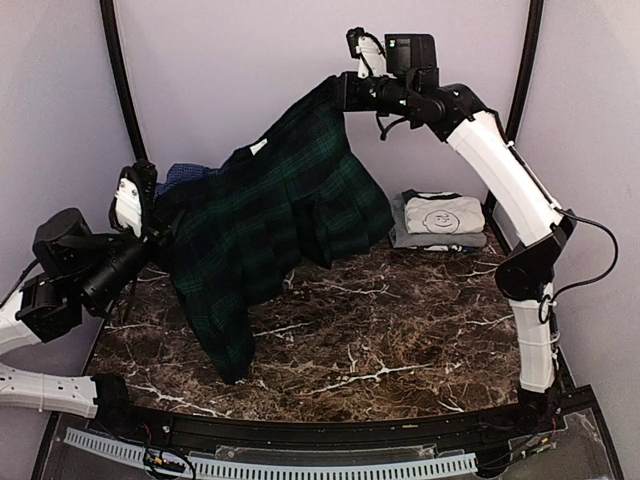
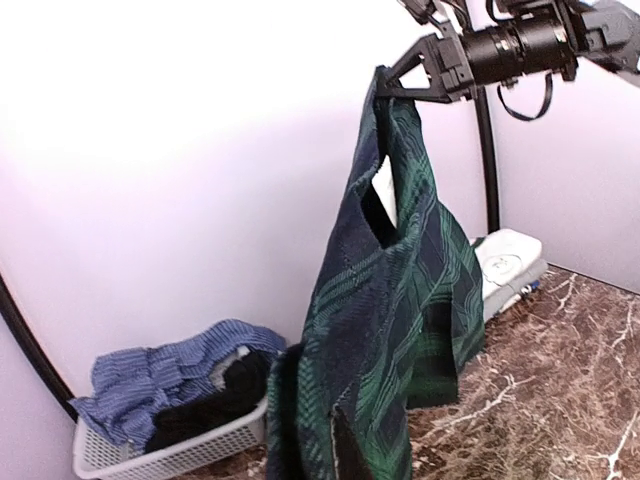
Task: Fold and stack the mixed laundry pile
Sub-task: Flatten out the crumpled skirt at the center of the board.
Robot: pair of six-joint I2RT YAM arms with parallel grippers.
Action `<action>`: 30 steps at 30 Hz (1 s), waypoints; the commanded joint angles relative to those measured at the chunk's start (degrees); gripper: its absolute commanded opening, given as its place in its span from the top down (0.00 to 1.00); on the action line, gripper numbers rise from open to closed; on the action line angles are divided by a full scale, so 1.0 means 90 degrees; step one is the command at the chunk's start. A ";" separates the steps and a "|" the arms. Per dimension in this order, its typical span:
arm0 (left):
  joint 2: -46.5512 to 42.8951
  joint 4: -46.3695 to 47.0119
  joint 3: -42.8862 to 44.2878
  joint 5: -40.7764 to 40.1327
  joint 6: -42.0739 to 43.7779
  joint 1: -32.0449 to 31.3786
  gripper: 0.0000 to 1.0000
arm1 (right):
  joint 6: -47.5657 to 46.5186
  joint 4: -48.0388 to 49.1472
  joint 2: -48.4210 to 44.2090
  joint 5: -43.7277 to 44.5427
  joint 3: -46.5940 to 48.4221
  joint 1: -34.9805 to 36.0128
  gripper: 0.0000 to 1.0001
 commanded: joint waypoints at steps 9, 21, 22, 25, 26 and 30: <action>-0.0344 -0.2564 0.1668 0.1854 0.0585 0.0091 1.00 | 0.1725 0.3031 -0.0558 -0.2901 -0.2111 -0.0227 1.00; 0.5108 -0.0027 0.1432 0.4177 0.0153 -0.1781 1.00 | 0.2157 0.5009 -0.4667 -0.3395 -1.0600 -0.2110 0.94; 0.5415 -0.0003 0.1595 0.4252 0.0157 -0.1900 0.97 | 0.2088 0.4760 -0.4839 -0.3169 -1.0901 -0.2264 0.87; 0.6607 -0.0227 0.2432 0.4416 0.0031 -0.2038 0.78 | 0.1967 0.3985 -0.5030 -0.2797 -1.1443 -0.2694 0.53; 0.6677 -0.0171 0.2486 0.4494 -0.0026 -0.2045 0.67 | 0.1946 0.3763 -0.5033 -0.2699 -1.1506 -0.2789 0.39; 0.6198 0.0231 0.2240 0.4815 -0.0314 -0.2025 0.34 | 0.1842 0.2735 -0.5090 -0.2024 -1.1366 -0.2915 0.25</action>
